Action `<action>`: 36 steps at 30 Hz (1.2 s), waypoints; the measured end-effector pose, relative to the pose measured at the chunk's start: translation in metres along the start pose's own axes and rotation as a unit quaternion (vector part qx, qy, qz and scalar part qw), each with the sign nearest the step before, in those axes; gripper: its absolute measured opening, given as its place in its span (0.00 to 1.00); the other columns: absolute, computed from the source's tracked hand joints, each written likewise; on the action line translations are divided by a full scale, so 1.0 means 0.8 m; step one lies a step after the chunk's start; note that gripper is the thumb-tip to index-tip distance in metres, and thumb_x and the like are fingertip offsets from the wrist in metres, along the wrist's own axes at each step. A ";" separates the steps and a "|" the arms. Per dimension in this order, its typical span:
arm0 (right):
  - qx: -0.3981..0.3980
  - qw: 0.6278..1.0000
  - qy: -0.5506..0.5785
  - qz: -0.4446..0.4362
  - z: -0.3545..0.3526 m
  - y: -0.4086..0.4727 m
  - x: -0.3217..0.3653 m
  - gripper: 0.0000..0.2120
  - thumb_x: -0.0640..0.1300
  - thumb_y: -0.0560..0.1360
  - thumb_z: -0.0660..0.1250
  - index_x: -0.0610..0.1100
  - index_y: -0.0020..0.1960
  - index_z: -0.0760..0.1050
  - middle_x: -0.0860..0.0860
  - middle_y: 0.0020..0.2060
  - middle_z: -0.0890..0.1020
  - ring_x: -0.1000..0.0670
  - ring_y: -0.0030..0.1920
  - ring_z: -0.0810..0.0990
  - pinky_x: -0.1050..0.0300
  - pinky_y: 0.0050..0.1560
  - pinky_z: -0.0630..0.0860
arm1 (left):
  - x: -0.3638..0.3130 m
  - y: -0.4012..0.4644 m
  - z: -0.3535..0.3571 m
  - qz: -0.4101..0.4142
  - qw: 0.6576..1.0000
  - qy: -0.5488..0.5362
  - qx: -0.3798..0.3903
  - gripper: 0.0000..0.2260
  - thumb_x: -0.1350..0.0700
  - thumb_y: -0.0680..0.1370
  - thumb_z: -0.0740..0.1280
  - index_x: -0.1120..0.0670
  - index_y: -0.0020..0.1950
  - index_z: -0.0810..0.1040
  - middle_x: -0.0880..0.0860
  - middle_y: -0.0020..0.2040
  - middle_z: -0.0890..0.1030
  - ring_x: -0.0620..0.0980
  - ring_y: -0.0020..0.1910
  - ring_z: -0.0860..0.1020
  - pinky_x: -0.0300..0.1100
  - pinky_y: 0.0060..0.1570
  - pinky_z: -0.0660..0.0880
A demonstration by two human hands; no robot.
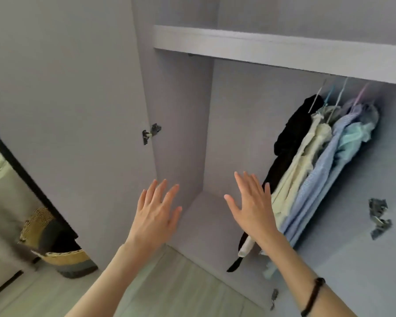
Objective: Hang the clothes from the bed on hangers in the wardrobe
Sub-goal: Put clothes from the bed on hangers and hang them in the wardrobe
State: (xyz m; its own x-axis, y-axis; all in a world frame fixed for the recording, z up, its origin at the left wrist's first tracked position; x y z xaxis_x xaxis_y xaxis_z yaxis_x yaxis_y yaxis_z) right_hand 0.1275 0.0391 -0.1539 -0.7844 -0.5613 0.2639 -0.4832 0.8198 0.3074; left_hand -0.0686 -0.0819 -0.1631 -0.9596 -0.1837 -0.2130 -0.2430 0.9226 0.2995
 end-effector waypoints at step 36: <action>-0.202 0.969 -0.035 0.135 -0.045 0.195 -0.319 0.28 0.51 0.82 0.40 0.36 0.69 0.66 0.41 0.66 0.72 0.42 0.68 0.69 0.42 0.65 0.67 | -0.345 0.411 0.163 0.159 0.936 -0.311 0.036 0.30 0.55 0.75 0.65 0.58 0.74 0.58 0.55 0.68 0.65 0.52 0.65 0.67 0.44 0.63 0.68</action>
State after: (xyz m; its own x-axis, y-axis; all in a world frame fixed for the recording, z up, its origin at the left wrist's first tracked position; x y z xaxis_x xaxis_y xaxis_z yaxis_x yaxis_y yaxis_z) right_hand 0.2660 0.3062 -0.1398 -0.8924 -0.3116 0.3264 -0.0761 0.8169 0.5718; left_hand 0.1350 0.3161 -0.1272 -0.7083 0.3165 -0.6310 0.0725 0.9217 0.3810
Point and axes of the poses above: each hand's wrist, its own y-axis towards the middle knuckle, its own z-axis out of the palm, x = y × z, the point moved 2 cm from there along y, towards the middle knuckle
